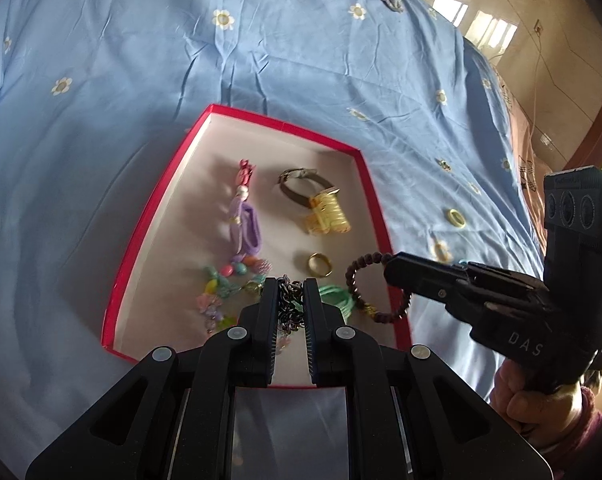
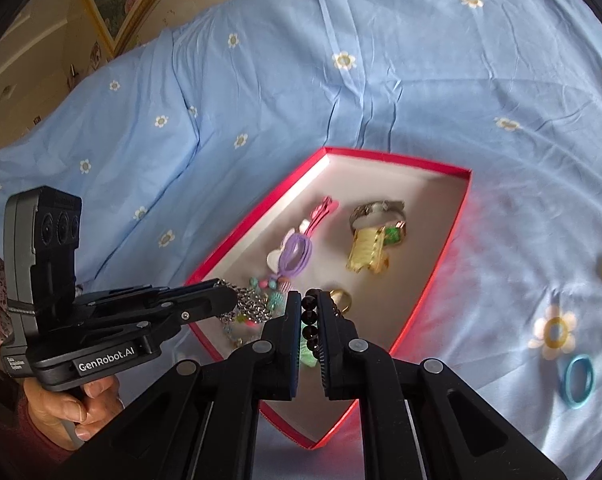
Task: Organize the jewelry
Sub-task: 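Carry the silver chain and black bead bracelet with both tools into the red box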
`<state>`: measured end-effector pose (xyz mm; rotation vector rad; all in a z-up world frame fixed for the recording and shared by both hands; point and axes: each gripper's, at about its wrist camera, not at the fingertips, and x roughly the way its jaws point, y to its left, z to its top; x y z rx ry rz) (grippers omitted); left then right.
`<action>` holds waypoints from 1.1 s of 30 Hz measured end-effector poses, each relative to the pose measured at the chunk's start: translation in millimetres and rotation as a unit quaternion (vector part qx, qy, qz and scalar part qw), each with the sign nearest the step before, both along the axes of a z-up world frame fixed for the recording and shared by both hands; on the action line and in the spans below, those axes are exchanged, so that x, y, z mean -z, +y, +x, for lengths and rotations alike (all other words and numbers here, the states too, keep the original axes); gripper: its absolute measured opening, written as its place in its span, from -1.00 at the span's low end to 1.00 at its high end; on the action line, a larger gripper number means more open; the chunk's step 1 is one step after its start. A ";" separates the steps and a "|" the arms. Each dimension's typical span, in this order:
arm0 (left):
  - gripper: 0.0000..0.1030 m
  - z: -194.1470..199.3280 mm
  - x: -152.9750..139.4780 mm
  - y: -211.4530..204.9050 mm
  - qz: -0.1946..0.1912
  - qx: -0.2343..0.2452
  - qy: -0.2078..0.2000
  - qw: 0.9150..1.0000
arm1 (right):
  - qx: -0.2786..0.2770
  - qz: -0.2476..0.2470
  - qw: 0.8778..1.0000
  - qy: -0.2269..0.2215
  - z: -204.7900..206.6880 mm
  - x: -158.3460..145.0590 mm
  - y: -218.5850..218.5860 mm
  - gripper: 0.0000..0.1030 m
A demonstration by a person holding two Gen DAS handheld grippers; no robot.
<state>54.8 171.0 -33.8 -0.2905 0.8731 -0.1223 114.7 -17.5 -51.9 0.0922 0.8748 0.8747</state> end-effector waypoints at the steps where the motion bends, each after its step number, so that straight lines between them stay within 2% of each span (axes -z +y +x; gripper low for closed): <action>1: -0.80 -0.6 2.6 2.3 -0.001 -0.002 0.003 1.000 | -0.006 -0.003 1.000 0.006 -1.2 4.7 4.3 -0.86; 14: -0.79 -2.0 24.2 19.4 0.015 -0.018 0.026 0.999 | -0.047 -0.028 0.997 0.046 -9.8 42.1 36.0 -0.85; 29: -0.77 -2.1 32.1 15.0 0.026 -0.022 0.038 0.999 | -0.045 -0.021 0.996 0.068 -3.9 44.7 36.1 -0.78; 33: -0.67 -3.2 31.1 14.5 0.024 -0.023 0.037 0.999 | -0.045 -0.019 0.996 0.071 -3.6 44.5 35.4 -0.72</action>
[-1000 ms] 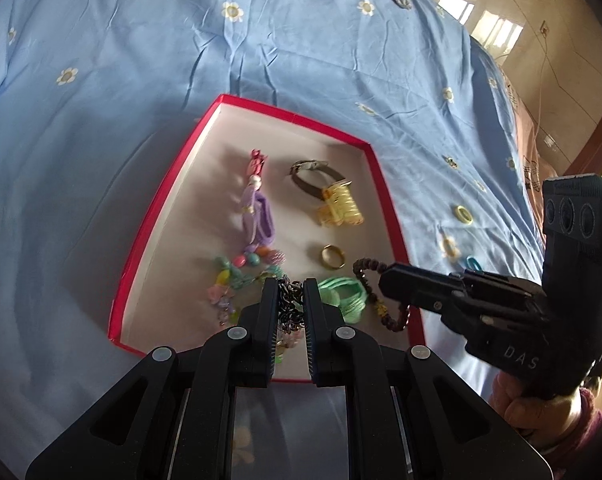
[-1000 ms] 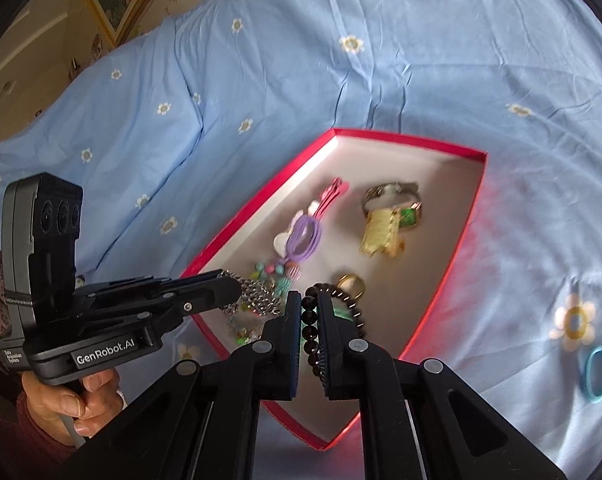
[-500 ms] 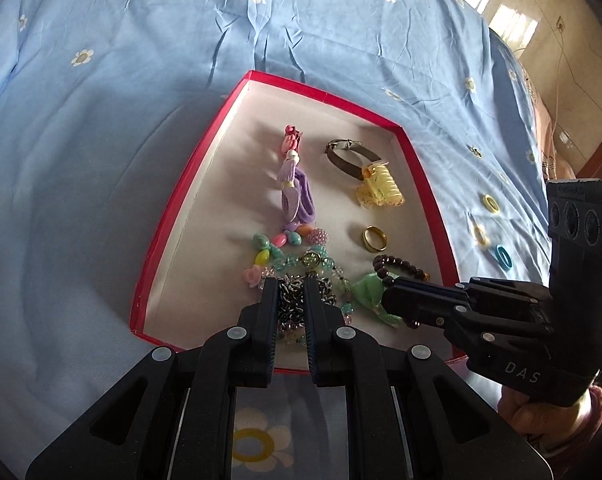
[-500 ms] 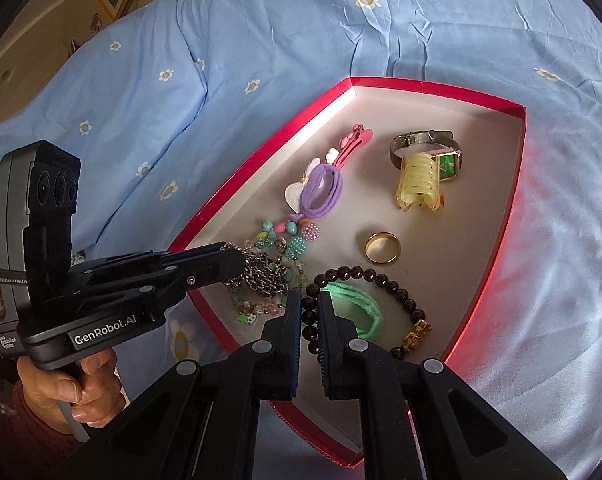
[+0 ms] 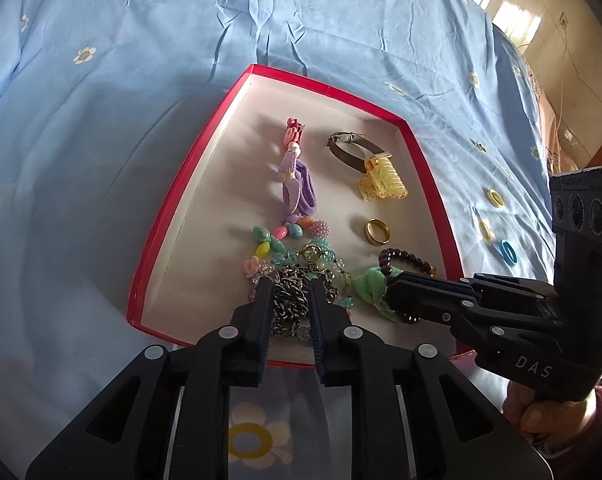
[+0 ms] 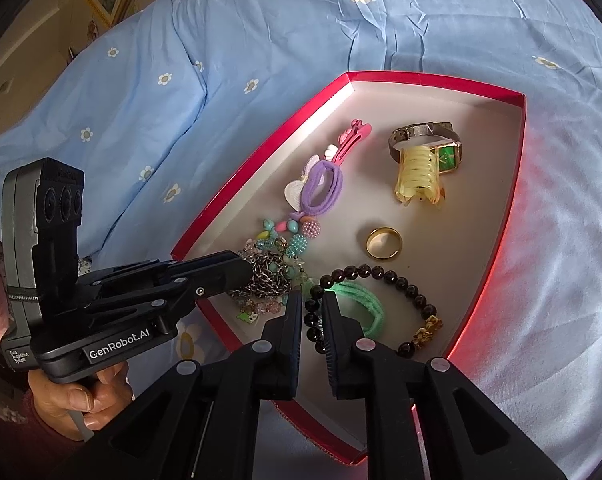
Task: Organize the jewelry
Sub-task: 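Carry the silver chain and black bead bracelet with both tools into the red box, then open both tools to release the chain and bracelet in the box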
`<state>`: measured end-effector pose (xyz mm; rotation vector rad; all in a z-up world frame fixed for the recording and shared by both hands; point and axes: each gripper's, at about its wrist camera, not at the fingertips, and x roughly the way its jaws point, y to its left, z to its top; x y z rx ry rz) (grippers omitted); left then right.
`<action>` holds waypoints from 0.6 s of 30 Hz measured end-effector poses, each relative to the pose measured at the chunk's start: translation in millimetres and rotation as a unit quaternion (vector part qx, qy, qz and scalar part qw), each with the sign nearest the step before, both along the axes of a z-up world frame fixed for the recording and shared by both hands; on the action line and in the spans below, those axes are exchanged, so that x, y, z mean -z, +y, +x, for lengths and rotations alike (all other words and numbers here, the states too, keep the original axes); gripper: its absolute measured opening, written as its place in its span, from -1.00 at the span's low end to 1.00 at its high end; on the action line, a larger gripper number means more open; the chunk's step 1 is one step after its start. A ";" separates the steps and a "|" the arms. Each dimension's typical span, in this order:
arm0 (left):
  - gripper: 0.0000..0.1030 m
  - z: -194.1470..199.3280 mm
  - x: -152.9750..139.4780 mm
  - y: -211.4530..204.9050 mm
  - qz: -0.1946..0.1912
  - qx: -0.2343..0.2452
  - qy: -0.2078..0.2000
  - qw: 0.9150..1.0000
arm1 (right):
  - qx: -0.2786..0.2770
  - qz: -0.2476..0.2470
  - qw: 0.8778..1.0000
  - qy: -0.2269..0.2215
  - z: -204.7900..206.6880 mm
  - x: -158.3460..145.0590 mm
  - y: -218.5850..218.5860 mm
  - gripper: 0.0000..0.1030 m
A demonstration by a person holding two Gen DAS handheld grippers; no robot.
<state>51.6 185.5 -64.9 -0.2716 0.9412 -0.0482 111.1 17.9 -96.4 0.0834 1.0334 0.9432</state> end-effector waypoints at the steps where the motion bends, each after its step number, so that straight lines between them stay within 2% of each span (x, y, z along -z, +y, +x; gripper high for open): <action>1: -0.64 -0.5 -0.4 -0.2 0.000 -0.001 0.000 1.000 | 0.001 0.001 1.000 0.001 -0.2 -0.1 -0.7 -0.70; 6: -0.61 -3.2 -1.8 0.5 -0.001 -0.005 -0.001 1.000 | 0.004 0.006 1.000 0.000 -2.4 -2.7 -3.3 -0.56; 13: -0.40 -9.5 -6.8 0.5 0.000 -0.012 -0.005 1.000 | 0.009 0.010 1.000 -0.013 -7.0 -10.3 -10.1 -0.50; 18: -0.36 -13.0 -9.5 -1.3 0.004 -0.014 -0.007 1.000 | 0.021 0.000 0.998 -0.055 -14.5 -22.5 -16.7 -0.16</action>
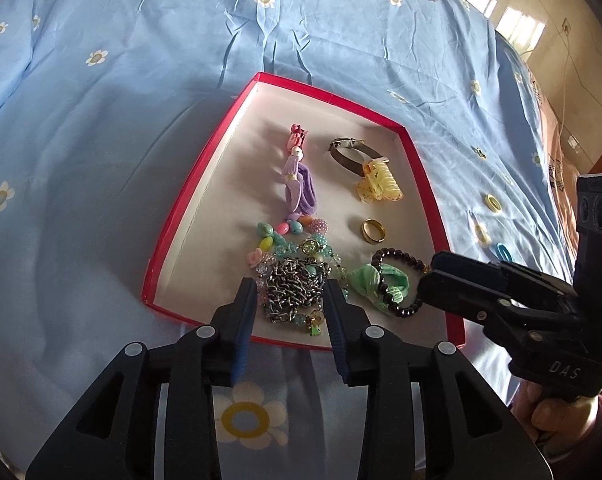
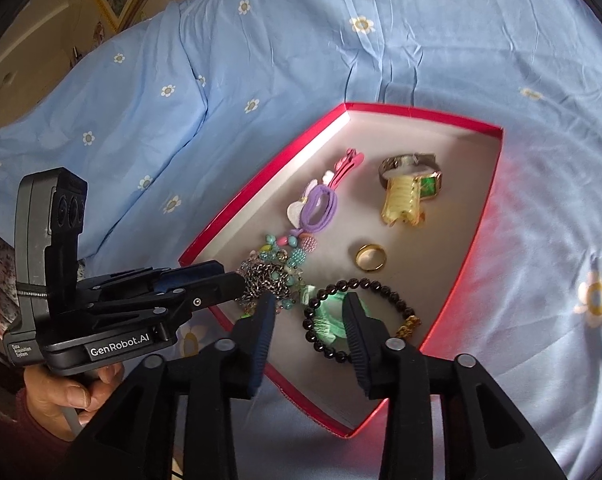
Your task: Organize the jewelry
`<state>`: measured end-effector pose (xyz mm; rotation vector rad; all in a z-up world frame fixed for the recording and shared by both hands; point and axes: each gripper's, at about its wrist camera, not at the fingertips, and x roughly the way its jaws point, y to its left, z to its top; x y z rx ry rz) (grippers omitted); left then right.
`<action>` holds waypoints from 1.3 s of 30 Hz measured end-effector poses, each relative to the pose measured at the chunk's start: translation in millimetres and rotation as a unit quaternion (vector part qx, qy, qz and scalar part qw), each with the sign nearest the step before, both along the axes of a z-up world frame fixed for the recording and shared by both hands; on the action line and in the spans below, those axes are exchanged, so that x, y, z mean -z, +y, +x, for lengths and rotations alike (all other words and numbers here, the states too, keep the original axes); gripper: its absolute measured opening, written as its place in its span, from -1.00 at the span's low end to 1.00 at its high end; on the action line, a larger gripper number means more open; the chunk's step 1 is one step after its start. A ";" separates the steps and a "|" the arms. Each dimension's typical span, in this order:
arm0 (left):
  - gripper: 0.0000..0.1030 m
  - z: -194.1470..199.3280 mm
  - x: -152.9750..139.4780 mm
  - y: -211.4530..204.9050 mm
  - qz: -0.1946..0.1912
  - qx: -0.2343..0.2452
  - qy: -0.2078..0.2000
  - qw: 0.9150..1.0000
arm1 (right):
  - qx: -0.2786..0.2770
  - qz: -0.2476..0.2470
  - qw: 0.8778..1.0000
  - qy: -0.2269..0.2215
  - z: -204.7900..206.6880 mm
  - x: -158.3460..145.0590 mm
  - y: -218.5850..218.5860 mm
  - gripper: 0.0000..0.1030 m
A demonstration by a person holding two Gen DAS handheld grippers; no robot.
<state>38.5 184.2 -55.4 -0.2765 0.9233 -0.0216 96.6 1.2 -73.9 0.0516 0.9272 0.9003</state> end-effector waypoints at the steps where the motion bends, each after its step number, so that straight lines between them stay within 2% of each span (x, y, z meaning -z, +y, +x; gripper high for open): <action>1: -0.32 -0.8 -0.3 -1.2 0.001 0.000 -0.001 1.000 | 0.003 0.002 1.000 -0.002 -0.8 -1.6 -2.2 -0.14; 10: -0.12 -6.6 -3.8 -9.0 0.010 -0.002 -0.006 1.000 | 0.026 0.007 1.000 -0.013 -3.1 -6.8 -21.8 -0.08; 12: -0.08 -9.2 -5.3 -11.1 0.011 -0.003 -0.009 1.000 | 0.030 0.007 0.999 -0.020 -5.3 -8.2 -23.9 0.06; 15: 0.02 -14.0 -7.6 -13.7 0.010 -0.005 -0.014 1.000 | 0.034 0.009 0.999 -0.027 -8.3 -9.3 -28.4 0.13; 18: 0.18 -19.3 -10.1 -15.2 0.006 -0.008 -0.019 1.000 | 0.036 0.010 0.999 -0.031 -11.9 -9.9 -32.3 0.22; 20: 0.42 -24.9 -10.4 -15.8 0.002 -0.016 -0.020 1.000 | 0.039 0.012 0.999 -0.036 -14.7 -10.6 -35.6 0.30; 23: 0.46 -36.5 -9.5 -16.4 -0.005 -0.028 -0.026 0.999 | 0.048 0.019 0.998 -0.045 -19.8 -11.9 -42.6 0.37; 32: 0.65 -62.0 -7.3 -15.1 -0.021 -0.061 -0.040 0.997 | 0.077 0.063 0.992 -0.072 -34.1 -12.7 -69.6 0.90; 39: 0.77 -69.9 -9.9 -16.0 0.001 -0.086 -0.041 0.995 | 0.068 0.054 0.993 -0.079 -38.1 -13.5 -71.6 0.91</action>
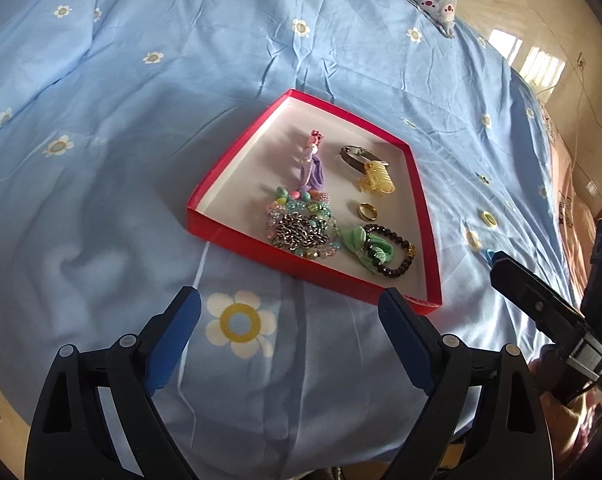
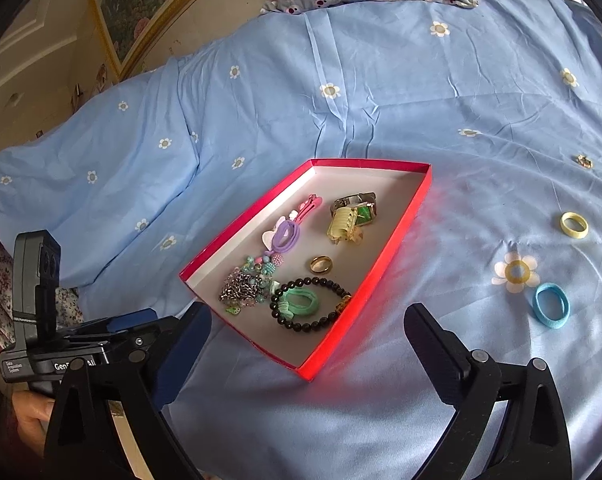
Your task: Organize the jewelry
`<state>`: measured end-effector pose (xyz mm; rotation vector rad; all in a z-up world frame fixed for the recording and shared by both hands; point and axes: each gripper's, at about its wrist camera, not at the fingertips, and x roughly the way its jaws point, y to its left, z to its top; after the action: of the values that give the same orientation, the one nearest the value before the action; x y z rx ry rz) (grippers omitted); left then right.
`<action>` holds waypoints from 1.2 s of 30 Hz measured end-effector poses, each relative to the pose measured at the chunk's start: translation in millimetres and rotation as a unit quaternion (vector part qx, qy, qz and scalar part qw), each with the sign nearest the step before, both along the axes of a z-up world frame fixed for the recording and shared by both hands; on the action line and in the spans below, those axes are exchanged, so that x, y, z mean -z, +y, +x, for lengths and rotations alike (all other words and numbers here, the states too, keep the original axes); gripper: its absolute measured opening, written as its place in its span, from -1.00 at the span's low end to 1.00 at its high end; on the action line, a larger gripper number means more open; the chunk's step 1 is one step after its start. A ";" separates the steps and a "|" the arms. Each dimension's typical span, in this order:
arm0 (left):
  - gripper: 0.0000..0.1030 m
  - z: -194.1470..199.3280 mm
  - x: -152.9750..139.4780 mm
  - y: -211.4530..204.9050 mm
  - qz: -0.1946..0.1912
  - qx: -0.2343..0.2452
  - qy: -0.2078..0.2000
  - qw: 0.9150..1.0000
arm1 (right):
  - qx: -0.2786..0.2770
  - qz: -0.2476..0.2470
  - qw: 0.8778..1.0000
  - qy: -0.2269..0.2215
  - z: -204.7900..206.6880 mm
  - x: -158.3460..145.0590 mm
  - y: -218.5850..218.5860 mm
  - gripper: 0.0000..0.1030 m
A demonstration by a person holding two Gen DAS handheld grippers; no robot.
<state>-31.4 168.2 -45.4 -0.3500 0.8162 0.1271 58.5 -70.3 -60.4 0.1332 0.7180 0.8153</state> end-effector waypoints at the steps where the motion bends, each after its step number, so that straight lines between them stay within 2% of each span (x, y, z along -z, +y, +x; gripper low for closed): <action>1: 0.77 -0.1 -2.4 -0.2 0.005 -0.002 0.000 1.000 | -0.005 -0.001 1.000 -0.004 -1.4 -1.4 0.1 0.91; 5: 0.77 -3.8 -26.9 -7.8 0.038 0.006 -0.025 0.999 | -0.006 -0.008 0.999 -0.034 -7.6 -19.4 -2.4 0.91; 7: 0.78 -7.2 -44.0 -12.4 0.057 0.011 -0.045 0.997 | -0.005 -0.004 0.999 -0.052 -9.9 -38.6 -5.8 0.93; 10: 1.00 -11.8 -67.3 -17.8 0.090 0.010 -0.075 0.993 | 0.003 -0.002 0.996 -0.087 -16.1 -70.8 -10.6 1.00; 12: 1.00 -12.9 -71.3 -19.8 0.111 -0.002 -0.083 0.990 | -0.002 0.001 0.994 -0.109 -22.5 -89.0 -11.4 1.00; 14: 1.00 -12.9 -66.9 -18.6 0.121 -0.011 -0.081 0.989 | -0.004 -0.004 0.993 -0.117 -26.3 -92.2 -9.0 1.00; 17: 1.00 -12.7 -53.9 -15.1 0.116 -0.018 -0.066 0.991 | 0.003 -0.021 0.992 -0.124 -28.6 -76.0 -5.3 1.00; 25: 1.00 -18.2 -21.0 -15.9 0.134 -0.038 -0.040 0.990 | 0.028 -0.038 0.996 -0.077 -20.3 -19.1 -10.2 1.00; 29: 1.00 -19.0 -11.3 -21.5 0.144 -0.037 -0.031 0.988 | 0.027 -0.046 0.996 -0.075 -22.8 -8.2 -8.7 1.00; 33: 1.00 -23.5 -13.6 -30.0 0.175 -0.039 -0.034 0.983 | 0.020 -0.046 0.995 -0.083 -28.2 -6.9 -5.5 1.00; 36: 1.00 -27.6 -18.8 -31.5 0.176 -0.039 -0.038 0.983 | 0.018 -0.050 0.994 -0.091 -32.3 -8.4 -2.8 1.00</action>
<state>-59.0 136.7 -26.7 -0.0530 0.6892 0.3253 26.2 -73.1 -52.1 -0.0181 0.5818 0.7454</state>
